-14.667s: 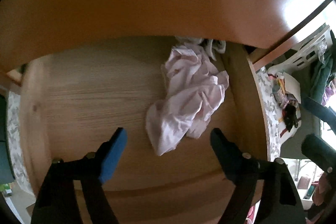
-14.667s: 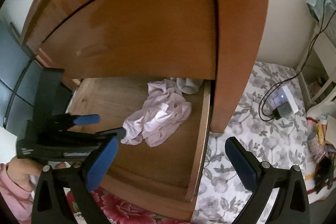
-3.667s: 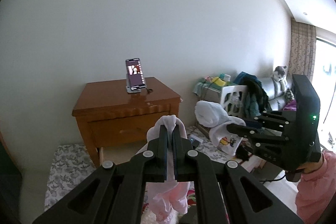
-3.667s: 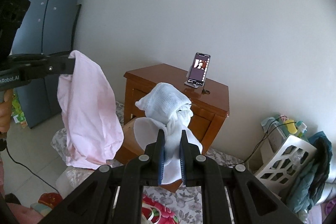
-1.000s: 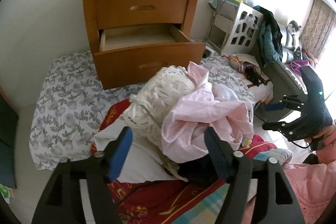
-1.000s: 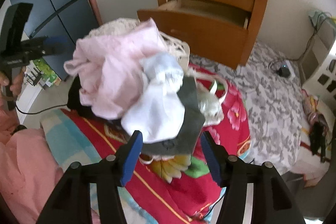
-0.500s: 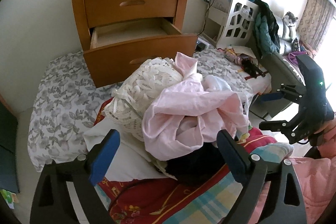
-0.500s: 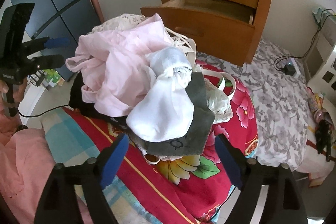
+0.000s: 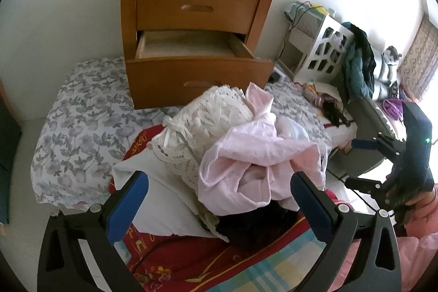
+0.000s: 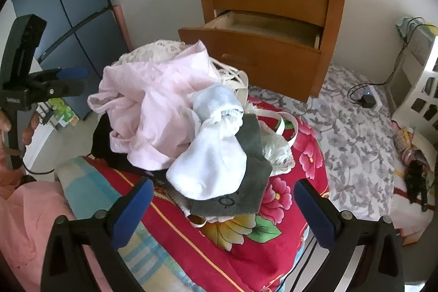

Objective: Take underwear out of drawer

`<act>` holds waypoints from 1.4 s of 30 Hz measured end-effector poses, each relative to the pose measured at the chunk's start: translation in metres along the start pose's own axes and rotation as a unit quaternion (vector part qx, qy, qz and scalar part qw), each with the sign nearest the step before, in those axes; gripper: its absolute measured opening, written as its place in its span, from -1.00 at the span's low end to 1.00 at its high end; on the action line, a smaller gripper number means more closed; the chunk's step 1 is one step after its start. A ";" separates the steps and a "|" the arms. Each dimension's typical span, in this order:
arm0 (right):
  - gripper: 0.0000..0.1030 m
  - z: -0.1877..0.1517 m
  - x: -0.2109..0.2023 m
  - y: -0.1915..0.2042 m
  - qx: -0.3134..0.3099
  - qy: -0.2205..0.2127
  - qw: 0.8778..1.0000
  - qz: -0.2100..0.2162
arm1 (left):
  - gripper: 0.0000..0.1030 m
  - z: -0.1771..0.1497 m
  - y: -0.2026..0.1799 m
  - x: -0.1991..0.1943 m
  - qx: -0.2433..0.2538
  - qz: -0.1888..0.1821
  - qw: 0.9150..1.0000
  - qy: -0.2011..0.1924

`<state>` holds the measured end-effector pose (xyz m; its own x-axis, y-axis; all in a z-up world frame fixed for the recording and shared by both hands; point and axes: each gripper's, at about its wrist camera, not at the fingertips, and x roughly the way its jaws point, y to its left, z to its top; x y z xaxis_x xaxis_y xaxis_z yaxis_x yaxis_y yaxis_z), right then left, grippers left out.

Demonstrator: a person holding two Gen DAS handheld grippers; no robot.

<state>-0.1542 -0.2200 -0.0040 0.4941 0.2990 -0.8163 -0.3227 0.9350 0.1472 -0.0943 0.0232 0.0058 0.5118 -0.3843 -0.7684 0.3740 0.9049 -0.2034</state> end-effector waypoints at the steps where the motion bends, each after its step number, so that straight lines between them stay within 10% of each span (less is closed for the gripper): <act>1: 1.00 0.001 -0.002 0.000 0.001 -0.004 1.000 0.000 | 1.00 0.000 -0.001 -0.001 0.001 0.001 1.000 -0.002; 42: 1.00 0.017 -0.035 0.027 -0.007 -0.079 0.997 -0.010 | 1.00 -0.005 -0.030 0.000 0.034 0.059 0.998 -0.016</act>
<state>-0.1666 -0.2018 0.0377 0.6212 0.3067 -0.7211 -0.3212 0.9390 0.1227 -0.1091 -0.0025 0.0092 0.5794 -0.2818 -0.7648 0.3609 0.9300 -0.0692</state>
